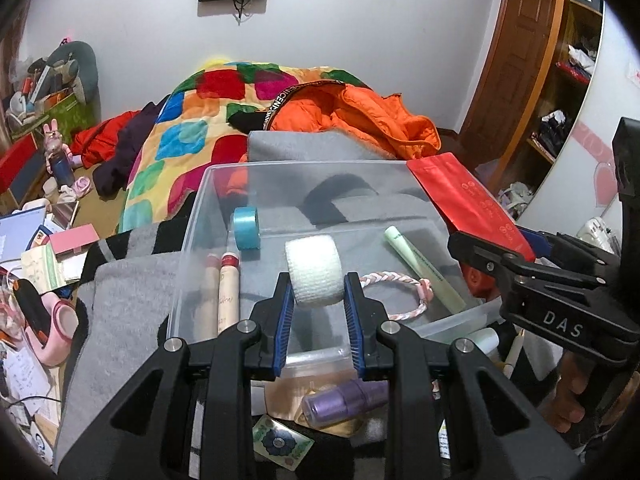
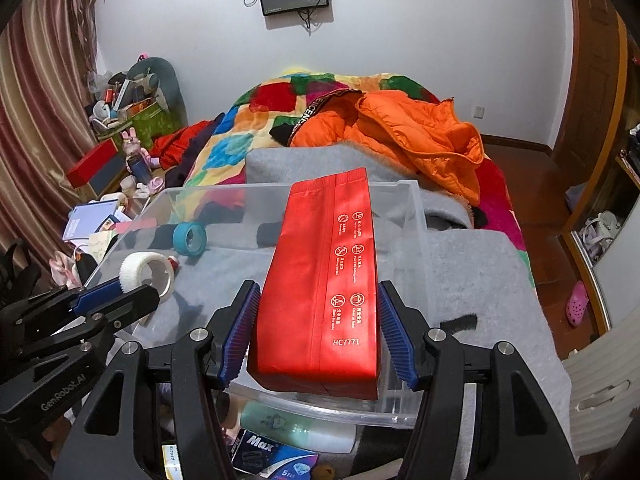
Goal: Organize objects
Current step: 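Place the bandage roll in the box with the left gripper while the right lowers the red pouch in, then reach the left gripper to the green patterned tile while the right reaches the blue Max box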
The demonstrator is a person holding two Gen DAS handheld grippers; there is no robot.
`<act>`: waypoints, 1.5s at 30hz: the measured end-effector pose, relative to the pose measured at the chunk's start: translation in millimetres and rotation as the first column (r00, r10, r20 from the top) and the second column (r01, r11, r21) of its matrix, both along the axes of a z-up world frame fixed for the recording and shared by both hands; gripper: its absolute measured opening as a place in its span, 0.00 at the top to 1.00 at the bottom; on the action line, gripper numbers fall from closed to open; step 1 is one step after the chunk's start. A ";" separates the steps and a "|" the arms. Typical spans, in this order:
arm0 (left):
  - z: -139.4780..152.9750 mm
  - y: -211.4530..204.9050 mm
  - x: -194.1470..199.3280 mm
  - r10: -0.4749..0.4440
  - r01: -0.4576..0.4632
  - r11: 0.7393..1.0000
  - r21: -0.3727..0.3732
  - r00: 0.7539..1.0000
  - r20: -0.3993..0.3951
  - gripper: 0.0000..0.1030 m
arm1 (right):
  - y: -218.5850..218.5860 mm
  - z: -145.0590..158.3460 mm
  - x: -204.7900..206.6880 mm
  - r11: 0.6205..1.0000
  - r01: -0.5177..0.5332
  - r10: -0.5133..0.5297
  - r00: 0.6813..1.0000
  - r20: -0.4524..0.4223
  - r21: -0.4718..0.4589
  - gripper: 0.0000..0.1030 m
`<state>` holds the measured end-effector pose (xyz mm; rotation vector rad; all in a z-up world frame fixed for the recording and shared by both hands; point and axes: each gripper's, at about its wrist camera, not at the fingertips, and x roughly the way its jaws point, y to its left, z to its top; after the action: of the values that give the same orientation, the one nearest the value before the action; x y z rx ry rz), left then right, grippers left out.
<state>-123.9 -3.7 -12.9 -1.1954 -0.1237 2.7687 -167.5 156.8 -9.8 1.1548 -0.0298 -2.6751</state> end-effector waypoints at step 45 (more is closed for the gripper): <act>-41.9 -31.4 77.6 0.027 -0.024 0.999 -0.033 0.995 0.093 0.29 | 27.8 -23.2 57.9 0.984 -0.002 0.032 0.986 0.165 -0.178 0.18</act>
<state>-46.3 -35.1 -54.8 -1.3407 -0.1045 2.7464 -109.5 184.6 -32.9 1.3108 -0.2797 -2.4935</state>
